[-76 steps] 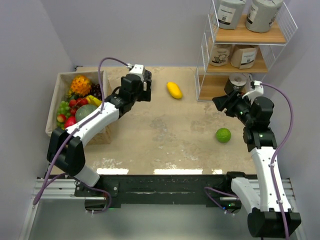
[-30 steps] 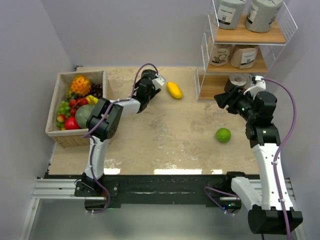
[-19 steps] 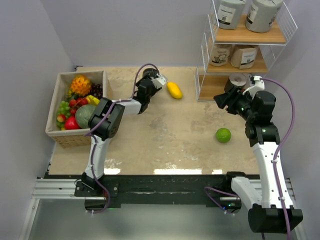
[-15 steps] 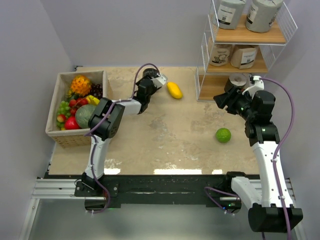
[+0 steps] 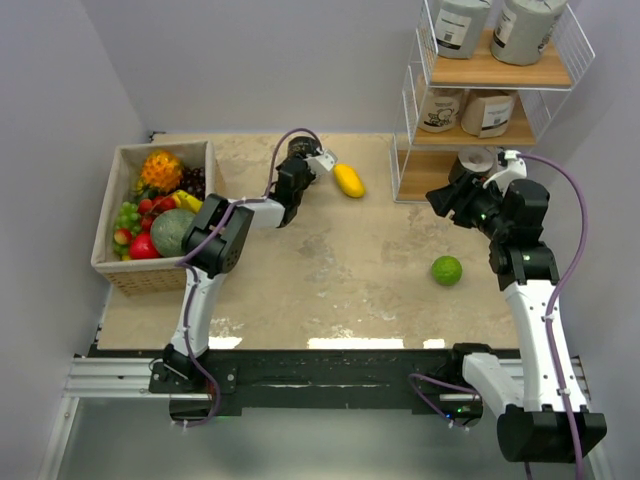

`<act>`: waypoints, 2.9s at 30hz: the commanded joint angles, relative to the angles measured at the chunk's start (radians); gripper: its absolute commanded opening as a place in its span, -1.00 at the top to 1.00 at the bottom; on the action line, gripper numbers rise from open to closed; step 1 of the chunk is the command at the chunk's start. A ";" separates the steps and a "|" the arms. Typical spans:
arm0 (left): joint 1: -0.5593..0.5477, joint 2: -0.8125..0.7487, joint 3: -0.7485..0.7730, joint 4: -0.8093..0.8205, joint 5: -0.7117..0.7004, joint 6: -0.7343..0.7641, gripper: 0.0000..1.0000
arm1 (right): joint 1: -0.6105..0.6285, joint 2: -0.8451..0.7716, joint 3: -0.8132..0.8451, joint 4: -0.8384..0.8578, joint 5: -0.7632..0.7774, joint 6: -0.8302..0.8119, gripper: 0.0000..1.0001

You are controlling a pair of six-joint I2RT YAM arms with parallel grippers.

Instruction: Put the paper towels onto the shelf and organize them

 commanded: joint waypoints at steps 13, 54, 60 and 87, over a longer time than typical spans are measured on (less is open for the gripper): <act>-0.011 -0.399 -0.043 -0.272 0.051 -0.246 0.47 | 0.005 -0.018 0.077 0.017 0.020 0.003 -0.31; -0.061 -0.518 0.099 -1.451 0.478 -0.597 -0.05 | 0.010 -0.047 0.057 -0.332 0.023 -0.044 -0.35; -0.061 -0.536 0.108 -1.408 0.474 -0.605 -0.31 | 0.025 -0.045 0.025 -0.306 0.003 -0.012 -0.34; -0.058 -1.431 -0.598 -0.712 0.059 -0.683 -1.00 | 0.664 0.415 0.126 0.095 0.339 0.215 -0.47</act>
